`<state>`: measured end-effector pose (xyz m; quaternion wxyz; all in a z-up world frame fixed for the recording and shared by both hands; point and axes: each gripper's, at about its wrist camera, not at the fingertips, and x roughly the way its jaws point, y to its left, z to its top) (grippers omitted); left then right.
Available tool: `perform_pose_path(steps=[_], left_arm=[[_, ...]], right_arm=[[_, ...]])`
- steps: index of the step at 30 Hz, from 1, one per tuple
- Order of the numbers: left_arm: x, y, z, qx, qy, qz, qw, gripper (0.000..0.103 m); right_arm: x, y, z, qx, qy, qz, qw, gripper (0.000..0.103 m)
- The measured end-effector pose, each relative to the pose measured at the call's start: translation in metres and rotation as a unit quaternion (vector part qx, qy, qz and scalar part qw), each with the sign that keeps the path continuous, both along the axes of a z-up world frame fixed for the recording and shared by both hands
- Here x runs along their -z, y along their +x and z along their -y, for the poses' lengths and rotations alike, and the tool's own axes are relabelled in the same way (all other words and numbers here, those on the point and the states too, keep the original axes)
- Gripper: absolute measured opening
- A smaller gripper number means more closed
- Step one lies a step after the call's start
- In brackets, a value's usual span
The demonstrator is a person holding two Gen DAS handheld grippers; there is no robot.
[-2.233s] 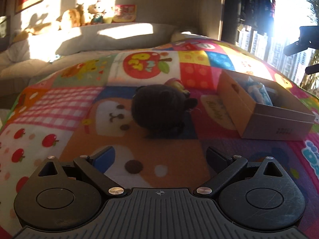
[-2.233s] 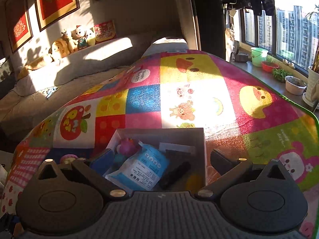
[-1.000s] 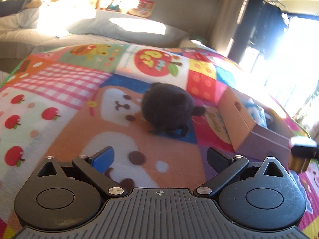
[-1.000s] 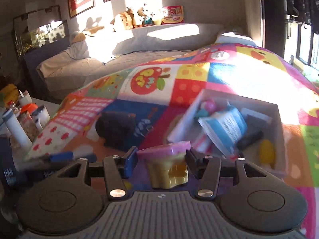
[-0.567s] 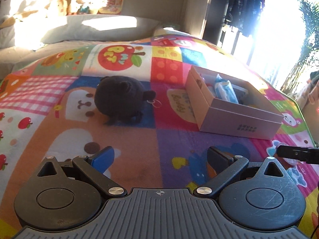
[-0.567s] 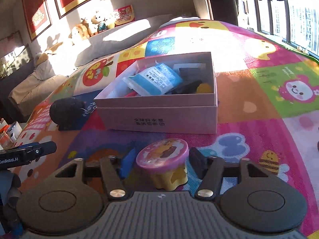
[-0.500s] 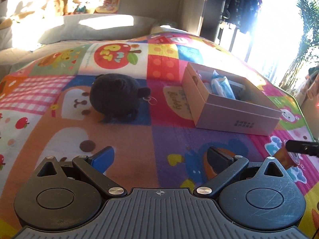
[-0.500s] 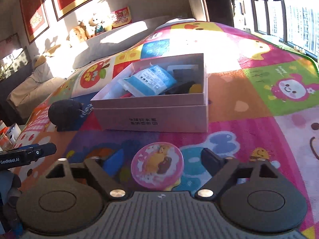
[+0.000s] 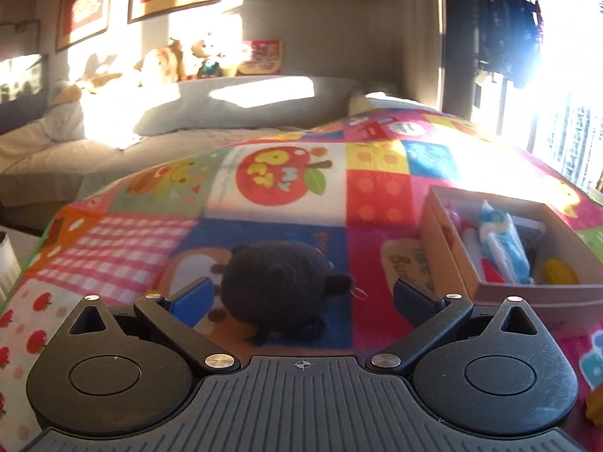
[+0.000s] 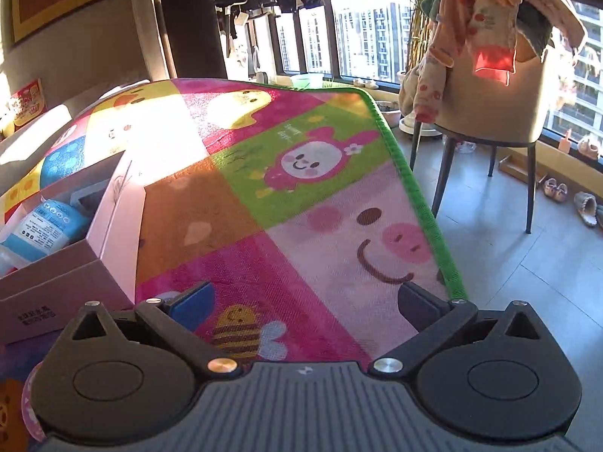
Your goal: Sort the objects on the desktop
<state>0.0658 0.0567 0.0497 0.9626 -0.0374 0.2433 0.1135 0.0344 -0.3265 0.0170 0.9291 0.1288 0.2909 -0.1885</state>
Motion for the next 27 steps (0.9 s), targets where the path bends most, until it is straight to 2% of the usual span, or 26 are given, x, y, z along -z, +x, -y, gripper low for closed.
perform_pose_path(steps=[2, 4, 7, 12, 14, 17, 19, 21, 22, 24, 27], left_arm=[[0.002, 0.021, -0.003, -0.013, 0.02, -0.015, 0.9996, 0.103], [0.009, 0.041, -0.002, -0.024, 0.05, -0.03, 0.998, 0.103], [0.021, 0.063, -0.004, -0.03, 0.076, -0.056, 0.9951, 0.103], [0.029, 0.081, -0.013, -0.019, 0.067, -0.09, 0.9935, 0.103], [0.03, 0.08, -0.012, -0.006, 0.072, -0.101, 0.9922, 0.09], [0.028, 0.069, -0.009, 0.01, 0.077, -0.099, 0.9921, 0.088], [0.017, 0.048, -0.002, 0.033, 0.059, -0.084, 0.9942, 0.088], [0.002, 0.02, 0.012, 0.082, 0.026, -0.053, 0.9949, 0.088], [-0.007, 0.004, 0.024, 0.118, 0.014, -0.032, 0.9923, 0.088], [-0.016, -0.026, 0.052, 0.177, 0.022, 0.011, 0.9838, 0.088], [-0.008, -0.057, 0.084, 0.226, 0.035, 0.048, 0.9722, 0.089]], right_arm=[[0.0, -0.001, -0.001, 0.003, 0.0, 0.011, 1.0, 0.103], [0.001, 0.003, -0.002, 0.002, 0.001, 0.001, 1.0, 0.103], [0.002, 0.003, 0.004, 0.008, 0.021, -0.002, 1.0, 0.103], [0.007, 0.001, 0.016, 0.017, 0.068, 0.003, 0.998, 0.103], [0.008, 0.001, 0.017, 0.018, 0.072, 0.001, 0.997, 0.103], [0.008, 0.002, 0.016, 0.018, 0.073, -0.001, 0.997, 0.103], [0.009, 0.002, 0.017, 0.019, 0.077, -0.002, 0.997, 0.103], [0.009, 0.003, 0.017, 0.019, 0.079, -0.003, 0.997, 0.103], [0.009, 0.003, 0.017, 0.019, 0.078, -0.004, 0.997, 0.103], [0.009, 0.003, 0.016, 0.019, 0.074, -0.005, 0.997, 0.103], [0.009, 0.005, 0.015, 0.019, 0.069, -0.01, 0.997, 0.103]])
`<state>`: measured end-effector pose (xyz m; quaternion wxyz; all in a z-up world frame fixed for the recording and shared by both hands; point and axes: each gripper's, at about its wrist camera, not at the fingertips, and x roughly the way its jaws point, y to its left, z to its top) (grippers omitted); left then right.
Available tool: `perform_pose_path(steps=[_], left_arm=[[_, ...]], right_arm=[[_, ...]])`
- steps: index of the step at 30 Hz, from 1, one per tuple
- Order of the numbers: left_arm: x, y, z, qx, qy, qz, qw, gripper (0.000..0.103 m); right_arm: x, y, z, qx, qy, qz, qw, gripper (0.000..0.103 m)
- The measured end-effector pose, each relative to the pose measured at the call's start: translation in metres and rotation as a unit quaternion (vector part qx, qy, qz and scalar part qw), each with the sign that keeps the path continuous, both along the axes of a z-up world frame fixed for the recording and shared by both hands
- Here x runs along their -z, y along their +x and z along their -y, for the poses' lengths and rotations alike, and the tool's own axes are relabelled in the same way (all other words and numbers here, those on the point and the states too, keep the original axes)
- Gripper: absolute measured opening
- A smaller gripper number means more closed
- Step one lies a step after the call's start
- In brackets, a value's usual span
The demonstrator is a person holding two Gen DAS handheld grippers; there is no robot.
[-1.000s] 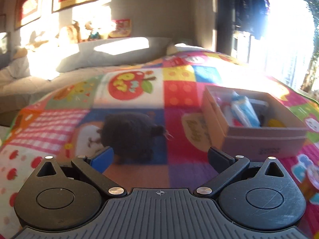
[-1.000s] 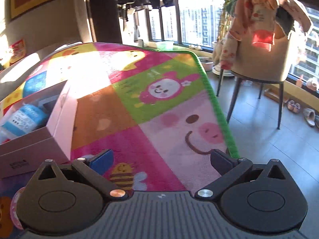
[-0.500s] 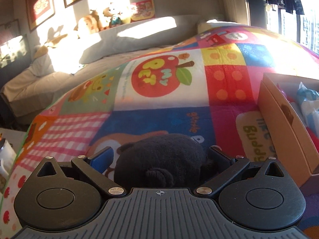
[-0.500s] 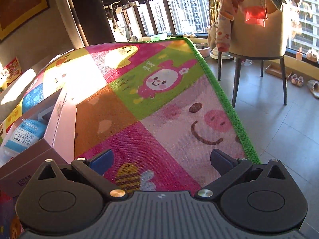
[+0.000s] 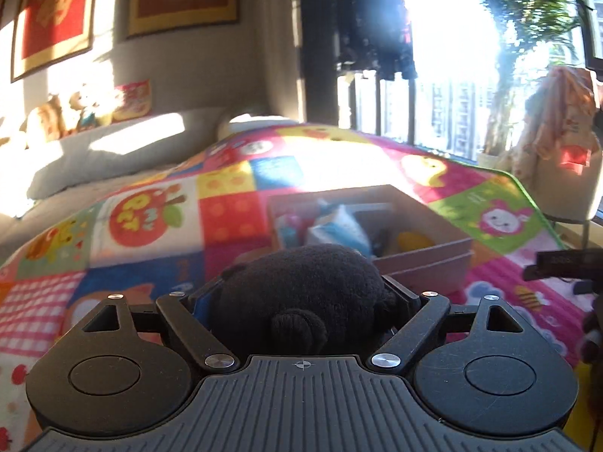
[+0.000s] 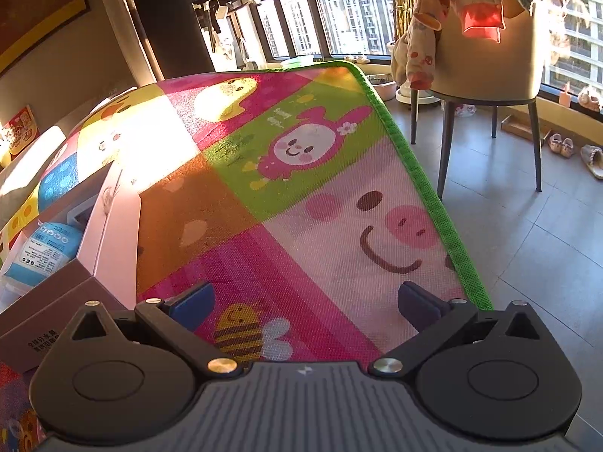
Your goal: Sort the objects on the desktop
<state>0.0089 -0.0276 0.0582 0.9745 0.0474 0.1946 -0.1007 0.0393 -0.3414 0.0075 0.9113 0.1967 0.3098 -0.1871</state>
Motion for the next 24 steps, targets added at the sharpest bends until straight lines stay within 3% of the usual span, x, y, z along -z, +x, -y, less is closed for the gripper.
perform_pose_path(steps=[2, 5, 9, 12, 16, 20, 24], left_arm=[[0.014, -0.012, 0.014, 0.022, 0.011, 0.006, 0.9997, 0.091], [0.034, -0.02, 0.018, 0.036, 0.024, -0.027, 0.9987, 0.092], [0.042, -0.035, 0.004, 0.033, 0.025, -0.047, 0.9981, 0.096], [0.044, -0.047, -0.009, 0.049, 0.023, -0.061, 0.9967, 0.097], [0.044, -0.057, -0.022, 0.067, 0.007, -0.08, 0.9945, 0.099], [0.037, -0.058, -0.032, 0.043, -0.024, -0.087, 0.995, 0.1], [0.019, -0.053, -0.036, -0.001, -0.05, -0.051, 0.9974, 0.102]], right_arm=[[-0.001, -0.001, -0.001, 0.002, -0.005, 0.002, 1.0, 0.103], [-0.002, -0.004, -0.005, 0.021, -0.018, -0.006, 1.0, 0.103], [-0.003, -0.028, -0.018, 0.063, -0.02, 0.006, 0.998, 0.103], [-0.002, -0.055, -0.037, 0.09, 0.006, 0.021, 0.996, 0.103], [-0.002, -0.077, -0.082, 0.035, 0.006, 0.023, 0.999, 0.103], [-0.006, -0.082, -0.116, -0.046, -0.012, 0.026, 0.999, 0.103], [-0.005, -0.079, -0.111, -0.033, 0.005, 0.019, 0.999, 0.103]])
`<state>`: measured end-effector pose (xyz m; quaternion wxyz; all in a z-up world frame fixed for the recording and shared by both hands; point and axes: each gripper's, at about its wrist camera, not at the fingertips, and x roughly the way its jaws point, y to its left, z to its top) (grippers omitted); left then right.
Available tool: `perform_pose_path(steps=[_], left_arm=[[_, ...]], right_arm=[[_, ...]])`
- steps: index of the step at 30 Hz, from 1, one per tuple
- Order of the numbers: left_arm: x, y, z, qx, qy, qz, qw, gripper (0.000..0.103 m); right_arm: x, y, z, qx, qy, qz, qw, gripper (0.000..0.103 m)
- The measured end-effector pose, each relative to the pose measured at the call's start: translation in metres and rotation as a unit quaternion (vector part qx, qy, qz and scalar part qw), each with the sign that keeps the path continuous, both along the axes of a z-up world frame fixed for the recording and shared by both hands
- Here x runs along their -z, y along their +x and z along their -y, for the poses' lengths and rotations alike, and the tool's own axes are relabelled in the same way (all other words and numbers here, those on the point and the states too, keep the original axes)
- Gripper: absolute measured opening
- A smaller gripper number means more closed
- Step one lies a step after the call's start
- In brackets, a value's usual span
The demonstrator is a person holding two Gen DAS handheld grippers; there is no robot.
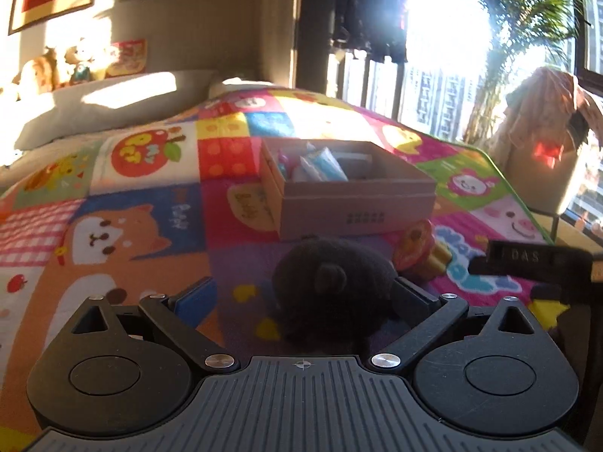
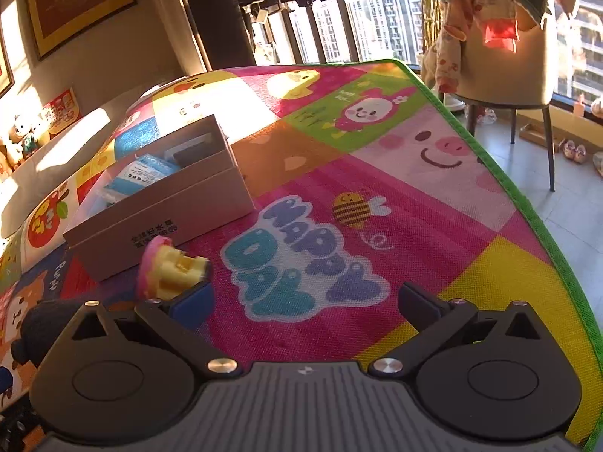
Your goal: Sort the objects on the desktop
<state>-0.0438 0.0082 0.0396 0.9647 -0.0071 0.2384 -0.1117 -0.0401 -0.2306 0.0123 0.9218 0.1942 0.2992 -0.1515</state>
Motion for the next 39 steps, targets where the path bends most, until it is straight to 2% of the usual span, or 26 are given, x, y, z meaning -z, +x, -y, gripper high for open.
perform_pose_path(steps=[2, 5, 8, 10, 12, 16, 22, 25, 27, 30, 31, 33, 36, 39], left_arm=[[-0.011, 0.012, 0.005, -0.003, 0.002, 0.014, 0.9999, 0.103], [-0.024, 0.036, 0.022, -0.003, 0.015, 0.013, 0.9998, 0.103], [-0.022, 0.059, 0.041, -0.009, 0.057, 0.007, 0.9983, 0.103], [-0.014, 0.061, 0.043, -0.01, 0.086, -0.007, 0.9962, 0.103], [-0.003, 0.05, 0.033, -0.002, 0.1, -0.019, 0.9948, 0.103], [0.004, 0.009, 0.001, -0.002, 0.057, -0.018, 0.9982, 0.103], [0.012, -0.022, -0.02, -0.028, 0.056, -0.04, 0.9972, 0.103], [0.025, -0.024, -0.021, -0.036, 0.074, -0.073, 0.9939, 0.103], [0.031, -0.027, -0.024, -0.039, 0.075, -0.085, 0.9928, 0.103], [0.026, -0.033, -0.034, -0.016, 0.035, -0.082, 0.9959, 0.103], [0.022, -0.034, -0.036, -0.004, 0.024, -0.079, 0.9966, 0.103], [0.014, -0.035, -0.035, 0.017, 0.016, -0.068, 0.9974, 0.103], [0.009, -0.03, -0.023, 0.042, 0.03, -0.05, 0.9974, 0.103], [0.014, -0.015, -0.008, 0.06, 0.049, -0.041, 0.9961, 0.103]], right_arm=[[0.0, -0.001, 0.003, 0.001, 0.007, 0.005, 1.0, 0.103], [0.001, -0.002, 0.002, 0.0, 0.007, 0.005, 1.0, 0.103], [0.001, -0.003, 0.007, -0.003, 0.016, 0.011, 1.0, 0.103], [0.001, -0.003, 0.012, -0.007, 0.023, 0.013, 1.0, 0.103], [-0.001, -0.002, 0.019, -0.005, 0.014, 0.01, 1.0, 0.103], [-0.007, 0.0, 0.034, -0.005, -0.017, 0.013, 1.0, 0.103], [-0.019, 0.015, 0.025, -0.059, -0.048, 0.017, 0.997, 0.103], [-0.03, 0.024, 0.006, -0.123, -0.045, 0.02, 0.991, 0.103], [-0.037, 0.029, -0.014, -0.18, -0.035, 0.025, 0.983, 0.103], [-0.04, 0.031, -0.049, -0.251, -0.052, 0.034, 0.966, 0.1], [-0.039, 0.031, -0.059, -0.277, -0.058, 0.031, 0.959, 0.093], [-0.035, 0.032, -0.076, -0.316, -0.062, 0.013, 0.947, 0.089], [-0.027, 0.029, -0.088, -0.339, -0.063, -0.005, 0.939, 0.089], [-0.025, 0.025, -0.084, -0.338, -0.06, -0.011, 0.939, 0.089]])
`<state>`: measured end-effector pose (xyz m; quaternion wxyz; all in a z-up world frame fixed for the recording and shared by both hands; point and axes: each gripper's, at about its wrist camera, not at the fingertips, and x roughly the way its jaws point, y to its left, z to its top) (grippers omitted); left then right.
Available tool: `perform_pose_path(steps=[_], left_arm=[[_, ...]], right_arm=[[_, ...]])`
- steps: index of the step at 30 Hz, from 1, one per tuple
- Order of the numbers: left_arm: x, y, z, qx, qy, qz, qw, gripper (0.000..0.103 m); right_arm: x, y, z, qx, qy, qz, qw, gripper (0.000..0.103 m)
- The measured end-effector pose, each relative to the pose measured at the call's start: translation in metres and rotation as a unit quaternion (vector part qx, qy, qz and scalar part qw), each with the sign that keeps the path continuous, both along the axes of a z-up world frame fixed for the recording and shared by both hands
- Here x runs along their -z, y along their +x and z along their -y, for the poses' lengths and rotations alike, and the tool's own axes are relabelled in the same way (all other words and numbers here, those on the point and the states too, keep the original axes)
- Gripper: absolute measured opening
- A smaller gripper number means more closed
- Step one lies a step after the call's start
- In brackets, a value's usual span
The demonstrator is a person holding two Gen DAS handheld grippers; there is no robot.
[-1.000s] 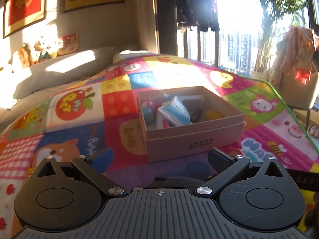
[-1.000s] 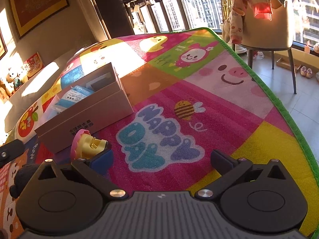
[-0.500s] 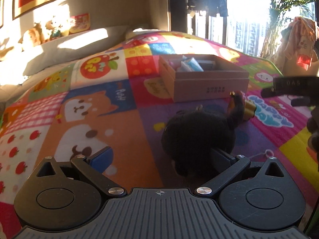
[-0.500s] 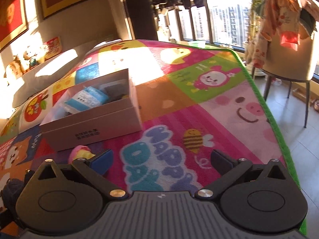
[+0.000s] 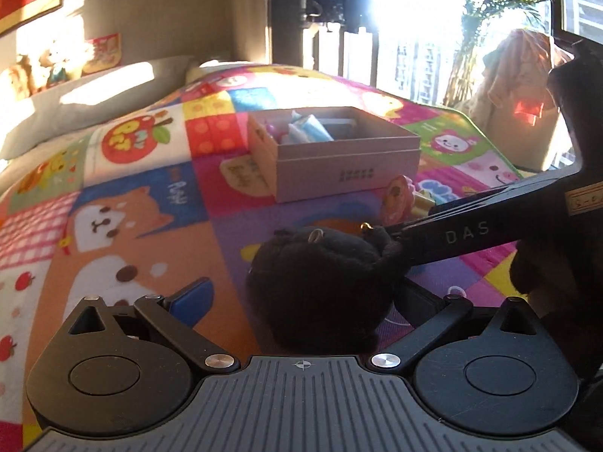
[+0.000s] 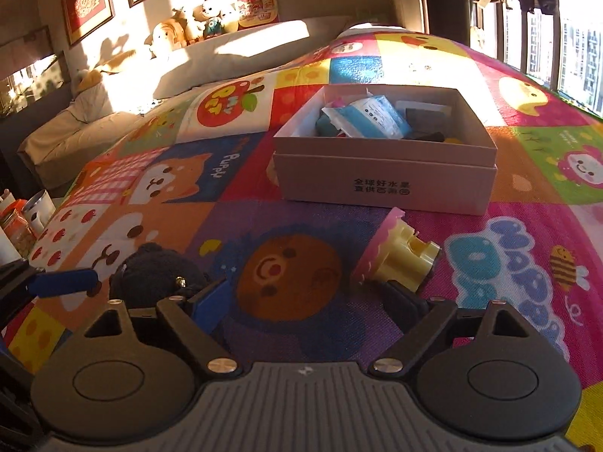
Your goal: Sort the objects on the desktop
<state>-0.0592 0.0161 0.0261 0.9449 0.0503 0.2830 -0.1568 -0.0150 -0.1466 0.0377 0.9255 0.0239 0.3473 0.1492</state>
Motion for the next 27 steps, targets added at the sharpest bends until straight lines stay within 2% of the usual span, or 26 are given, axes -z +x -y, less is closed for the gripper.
perform_pose_path(steps=[6, 9, 12, 14, 15, 17, 22, 25, 27], left_arm=[[0.012, 0.018, 0.017, 0.015, -0.002, -0.017, 0.9997, 0.103], [0.015, 0.022, 0.018, 0.005, 0.0, -0.018, 0.9998, 0.103], [0.016, 0.027, 0.014, -0.012, -0.014, -0.028, 0.9994, 0.103], [0.015, 0.031, 0.013, -0.018, -0.016, -0.029, 0.9993, 0.091], [0.014, 0.033, 0.014, -0.02, -0.017, -0.03, 0.9992, 0.091], [0.01, 0.039, 0.018, -0.021, -0.023, -0.022, 0.9993, 0.09], [-0.001, 0.063, 0.033, -0.025, -0.06, 0.029, 0.9974, 0.09], [0.005, 0.075, 0.042, -0.036, -0.067, 0.013, 0.997, 0.091], [0.013, 0.075, 0.043, -0.041, -0.067, -0.007, 0.9968, 0.092]], right_arm=[[-0.012, -0.004, 0.022, 0.046, -0.043, 0.059, 0.996, 0.089], [-0.008, 0.009, 0.027, 0.063, -0.062, 0.058, 0.994, 0.087], [0.002, 0.03, 0.031, 0.062, -0.036, 0.024, 0.997, 0.077], [0.01, 0.043, 0.035, 0.064, -0.012, -0.006, 0.998, 0.058], [0.013, 0.048, 0.038, 0.067, 0.002, -0.02, 0.998, 0.057], [0.015, 0.052, 0.048, 0.079, 0.03, -0.033, 0.996, 0.043], [0.016, 0.052, 0.074, 0.089, 0.06, -0.046, 0.993, 0.042], [0.015, 0.048, 0.092, 0.097, 0.082, -0.055, 0.99, 0.043], [0.014, 0.043, 0.103, 0.115, 0.08, -0.046, 0.989, 0.051]])
